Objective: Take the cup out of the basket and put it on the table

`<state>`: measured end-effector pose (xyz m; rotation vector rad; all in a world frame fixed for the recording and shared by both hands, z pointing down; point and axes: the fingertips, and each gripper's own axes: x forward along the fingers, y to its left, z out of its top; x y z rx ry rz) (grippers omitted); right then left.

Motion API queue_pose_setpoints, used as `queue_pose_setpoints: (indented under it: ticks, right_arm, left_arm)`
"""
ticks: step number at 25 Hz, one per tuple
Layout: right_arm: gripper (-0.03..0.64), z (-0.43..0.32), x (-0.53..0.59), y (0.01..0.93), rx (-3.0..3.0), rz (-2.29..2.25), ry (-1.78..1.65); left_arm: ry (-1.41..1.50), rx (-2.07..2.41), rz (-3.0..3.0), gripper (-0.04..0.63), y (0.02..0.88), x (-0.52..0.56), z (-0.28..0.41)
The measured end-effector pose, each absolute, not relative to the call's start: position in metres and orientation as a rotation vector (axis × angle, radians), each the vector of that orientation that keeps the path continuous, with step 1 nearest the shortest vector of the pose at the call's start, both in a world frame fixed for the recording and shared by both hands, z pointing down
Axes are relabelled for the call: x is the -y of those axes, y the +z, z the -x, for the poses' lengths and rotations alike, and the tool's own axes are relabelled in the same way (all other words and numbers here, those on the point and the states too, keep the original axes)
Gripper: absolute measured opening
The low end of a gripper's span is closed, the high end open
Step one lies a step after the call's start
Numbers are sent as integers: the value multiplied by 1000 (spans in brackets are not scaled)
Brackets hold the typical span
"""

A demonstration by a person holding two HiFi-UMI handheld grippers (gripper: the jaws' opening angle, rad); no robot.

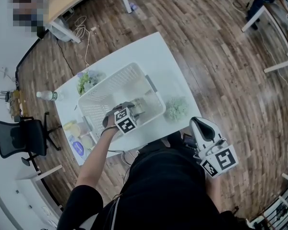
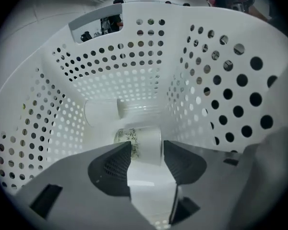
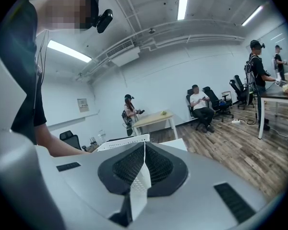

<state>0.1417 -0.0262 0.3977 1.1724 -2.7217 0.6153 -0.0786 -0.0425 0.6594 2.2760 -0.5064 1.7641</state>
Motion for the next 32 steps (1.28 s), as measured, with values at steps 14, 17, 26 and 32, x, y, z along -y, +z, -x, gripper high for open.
queue_pose_setpoints:
  ticks: [14,17,26,32]
  right_arm:
    - [26,-144,30,394,2739,-1160,599]
    - [26,-144,28,392,2746,-1150,588]
    - [26,-129,25,385,2794,-1063,556]
    - [26,-106,28,376,2842,-924,541]
  left_arm:
    - [1817,863,-2323,41,634,84,96]
    - [1782,927,-2315,23,625,89,99]
    - [1649,1153,-2333,17,565,96,111]
    - [1467,1384,-2344,17,484,85,121]
